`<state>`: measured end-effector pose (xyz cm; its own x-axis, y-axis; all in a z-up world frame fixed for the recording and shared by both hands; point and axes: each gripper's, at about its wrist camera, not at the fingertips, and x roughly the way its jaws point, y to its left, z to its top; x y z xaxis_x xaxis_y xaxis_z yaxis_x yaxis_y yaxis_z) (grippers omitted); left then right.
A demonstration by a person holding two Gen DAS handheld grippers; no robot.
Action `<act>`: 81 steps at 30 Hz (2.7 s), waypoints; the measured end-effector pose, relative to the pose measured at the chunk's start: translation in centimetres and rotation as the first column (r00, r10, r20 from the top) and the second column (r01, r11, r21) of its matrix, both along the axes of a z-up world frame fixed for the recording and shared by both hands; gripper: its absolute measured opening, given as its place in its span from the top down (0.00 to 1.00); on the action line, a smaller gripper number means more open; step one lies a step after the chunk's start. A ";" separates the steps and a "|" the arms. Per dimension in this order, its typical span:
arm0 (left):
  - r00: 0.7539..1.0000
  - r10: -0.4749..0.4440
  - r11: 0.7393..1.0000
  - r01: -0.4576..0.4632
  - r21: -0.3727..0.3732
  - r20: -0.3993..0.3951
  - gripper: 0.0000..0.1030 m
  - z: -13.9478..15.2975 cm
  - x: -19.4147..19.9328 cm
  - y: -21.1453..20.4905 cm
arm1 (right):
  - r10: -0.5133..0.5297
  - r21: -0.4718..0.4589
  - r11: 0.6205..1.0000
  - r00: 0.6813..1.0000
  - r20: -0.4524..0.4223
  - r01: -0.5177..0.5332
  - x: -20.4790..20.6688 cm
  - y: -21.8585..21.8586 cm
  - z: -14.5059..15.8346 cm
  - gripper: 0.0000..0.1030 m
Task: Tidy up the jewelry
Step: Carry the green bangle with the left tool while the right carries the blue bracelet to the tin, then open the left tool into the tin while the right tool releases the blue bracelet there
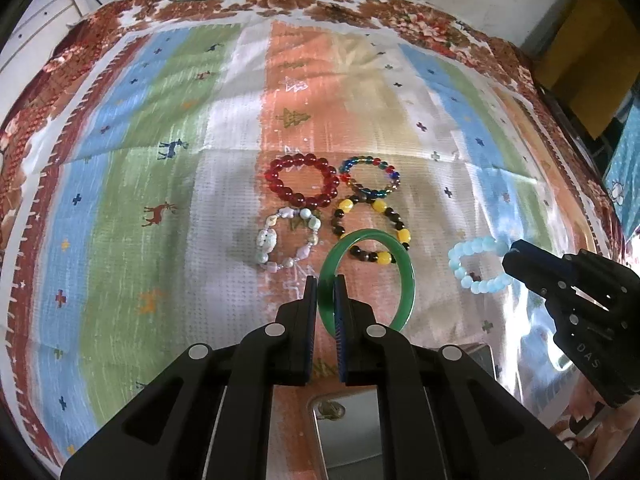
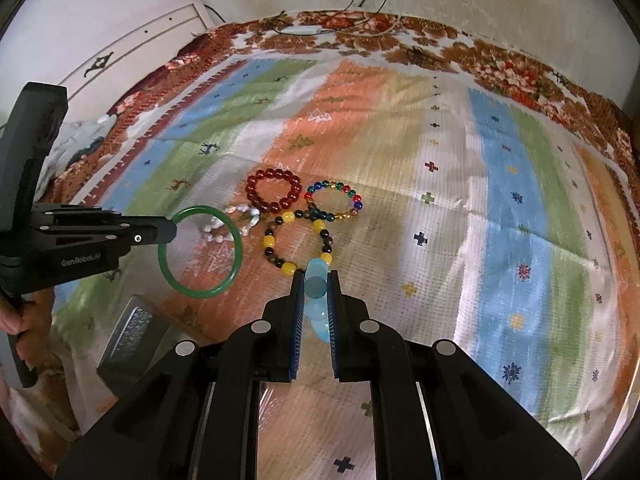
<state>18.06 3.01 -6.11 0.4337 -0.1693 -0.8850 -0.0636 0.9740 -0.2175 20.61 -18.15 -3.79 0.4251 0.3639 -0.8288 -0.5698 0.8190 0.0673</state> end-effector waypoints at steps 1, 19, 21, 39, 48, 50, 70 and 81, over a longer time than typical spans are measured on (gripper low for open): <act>1.000 -0.001 1.000 0.001 0.002 0.005 0.93 0.2 -0.2 -0.1 | -0.001 -0.001 1.000 1.000 0.006 0.001 -0.2 0.1 0.2 0.88; 0.990 0.031 0.998 -0.037 0.041 0.137 0.93 3.7 -3.8 -1.0 | -0.048 0.053 0.998 0.996 0.080 0.044 -3.2 -0.7 3.4 0.88; 0.989 0.028 0.998 -0.035 0.046 0.142 0.93 3.7 -4.4 -1.2 | -0.035 0.050 0.998 0.995 0.099 0.030 -3.7 -0.5 3.8 0.88; 0.985 0.032 0.998 -0.041 0.049 0.169 0.93 4.2 -7.7 -1.8 | 0.011 0.081 0.996 0.993 0.120 -0.020 -7.9 -0.6 4.9 0.88; 0.981 0.023 0.997 -0.038 0.074 0.193 0.92 4.4 -9.8 -2.9 | 0.033 0.086 0.995 0.993 0.117 -0.044 -9.7 -0.4 4.8 0.88; 0.981 0.023 0.997 -0.037 0.071 0.194 0.92 4.3 -10.3 -3.0 | 0.040 0.084 0.995 0.993 0.113 -0.049 -10.2 -0.4 4.5 0.88; 0.983 0.028 0.995 -0.045 0.090 0.179 0.92 3.4 -12.2 -3.6 | 0.054 0.066 0.996 0.996 0.070 -0.059 -12.0 -0.2 2.8 0.88; 0.989 0.066 0.994 -0.077 0.083 0.131 0.89 2.7 -11.3 -2.9 | 0.029 0.076 0.997 0.999 0.031 -0.031 -10.8 -0.5 1.9 0.70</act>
<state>6.77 0.07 -3.39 0.5522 -0.0579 -0.8317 -0.1112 0.9836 -0.1423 9.77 -18.69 -1.89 0.4369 0.4387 -0.7852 -0.5968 0.7945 0.1119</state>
